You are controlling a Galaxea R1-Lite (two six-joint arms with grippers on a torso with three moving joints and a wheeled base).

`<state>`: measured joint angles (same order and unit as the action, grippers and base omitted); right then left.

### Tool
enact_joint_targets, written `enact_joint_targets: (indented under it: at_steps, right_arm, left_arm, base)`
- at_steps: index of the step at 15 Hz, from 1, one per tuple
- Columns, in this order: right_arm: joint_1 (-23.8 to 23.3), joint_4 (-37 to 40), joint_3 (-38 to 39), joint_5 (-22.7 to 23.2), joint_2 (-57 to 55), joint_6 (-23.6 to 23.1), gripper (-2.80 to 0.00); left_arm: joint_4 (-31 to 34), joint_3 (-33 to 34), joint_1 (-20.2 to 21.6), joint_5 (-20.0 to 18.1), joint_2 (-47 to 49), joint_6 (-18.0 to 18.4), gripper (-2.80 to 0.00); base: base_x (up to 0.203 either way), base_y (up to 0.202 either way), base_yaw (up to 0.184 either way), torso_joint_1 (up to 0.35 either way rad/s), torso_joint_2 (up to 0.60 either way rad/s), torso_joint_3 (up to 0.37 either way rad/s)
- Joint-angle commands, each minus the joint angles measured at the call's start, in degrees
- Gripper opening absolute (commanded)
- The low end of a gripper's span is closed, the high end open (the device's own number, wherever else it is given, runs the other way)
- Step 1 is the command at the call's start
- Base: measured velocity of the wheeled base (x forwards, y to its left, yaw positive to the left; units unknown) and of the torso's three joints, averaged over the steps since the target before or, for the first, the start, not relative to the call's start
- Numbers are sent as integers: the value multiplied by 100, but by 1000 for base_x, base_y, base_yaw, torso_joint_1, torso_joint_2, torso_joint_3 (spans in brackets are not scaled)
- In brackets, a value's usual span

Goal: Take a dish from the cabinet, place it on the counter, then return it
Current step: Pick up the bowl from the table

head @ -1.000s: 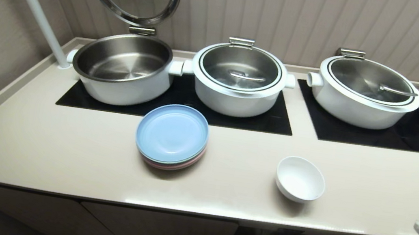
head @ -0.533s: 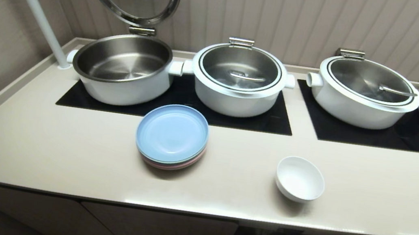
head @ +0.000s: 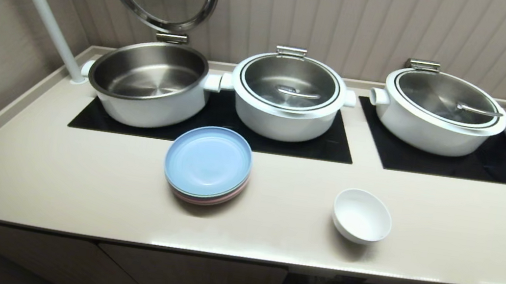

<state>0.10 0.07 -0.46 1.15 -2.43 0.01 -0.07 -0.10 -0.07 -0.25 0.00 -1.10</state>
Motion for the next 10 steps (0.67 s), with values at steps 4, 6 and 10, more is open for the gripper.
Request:
enact_joint_targets:
  at_steps: [4, 6, 10]
  right_arm:
    - [8, 72, -6, -71, 243, 413, -280]
    - [8, -7, 29, -79, 243, 342, -280]
    - [8, 1, 29, -71, 243, 415, -280]
  left_arm:
    - [-1, 1, -1, -1, 0, -5, -280]
    - [-1, 1, -1, -1, 0, -5, -280]
    - [-1, 1, -1, -1, 0, -5, -280]
  base:
    - [0, 0, 0, 0, 0, 0]
    - [0, 0, 0, 0, 0, 0]
    - [0, 0, 0, 0, 0, 0]
